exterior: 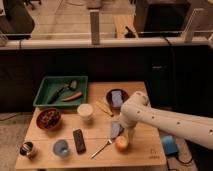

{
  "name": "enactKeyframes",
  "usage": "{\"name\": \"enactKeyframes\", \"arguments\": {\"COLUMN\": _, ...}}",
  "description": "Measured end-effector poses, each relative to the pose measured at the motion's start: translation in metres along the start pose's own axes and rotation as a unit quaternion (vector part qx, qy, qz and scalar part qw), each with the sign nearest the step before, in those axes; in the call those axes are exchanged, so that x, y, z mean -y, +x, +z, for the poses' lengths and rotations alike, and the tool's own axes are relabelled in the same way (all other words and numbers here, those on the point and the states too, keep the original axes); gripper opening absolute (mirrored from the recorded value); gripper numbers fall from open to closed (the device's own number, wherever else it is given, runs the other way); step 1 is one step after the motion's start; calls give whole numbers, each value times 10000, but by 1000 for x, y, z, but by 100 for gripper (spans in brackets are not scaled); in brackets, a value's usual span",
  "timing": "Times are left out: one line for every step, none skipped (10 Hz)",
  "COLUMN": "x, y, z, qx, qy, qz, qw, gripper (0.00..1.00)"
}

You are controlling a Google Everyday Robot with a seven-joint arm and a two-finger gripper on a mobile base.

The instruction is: Place towel in metal cup

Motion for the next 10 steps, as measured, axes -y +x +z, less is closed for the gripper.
{"name": "enactKeyframes", "arguments": {"x": 1, "y": 1, "z": -1, "qx": 28, "qy": 7, "qz": -195, "qw": 9998, "gripper": 80}}
{"name": "enactKeyframes", "arguments": {"x": 1, "y": 5, "z": -5, "qx": 60, "qy": 10, "qz": -483, "qw": 9988, "gripper": 80}}
{"name": "enactKeyframes", "arguments": {"x": 0, "y": 17, "z": -15, "qx": 194, "qy": 3, "qz": -1246, "qw": 9920, "gripper": 80}}
{"name": "enactKeyframes", "arguments": {"x": -1, "y": 20, "z": -16, "qx": 303, "qy": -26, "qz": -1677, "qw": 9854, "gripper": 80}}
{"name": "enactKeyframes", "arguments": {"x": 0, "y": 23, "z": -14, "qx": 446, "qy": -71, "qz": -2252, "qw": 9733, "gripper": 80}}
{"name": "enactKeyframes", "arguments": {"x": -1, "y": 25, "z": -8, "qx": 554, "qy": -153, "qz": -2605, "qw": 9638, "gripper": 80}}
{"name": "enactKeyframes", "arguments": {"x": 2, "y": 26, "z": 2, "qx": 638, "qy": -198, "qz": -2801, "qw": 9576, "gripper": 80}}
{"name": "enactKeyframes", "arguments": {"x": 7, "y": 27, "z": 10, "qx": 654, "qy": -233, "qz": -2824, "qw": 9568, "gripper": 80}}
{"name": "enactKeyframes", "arguments": {"x": 11, "y": 28, "z": 16, "qx": 657, "qy": -243, "qz": -2813, "qw": 9571, "gripper": 80}}
{"name": "enactKeyframes", "arguments": {"x": 17, "y": 31, "z": 25, "qx": 605, "qy": -259, "qz": -2793, "qw": 9579, "gripper": 80}}
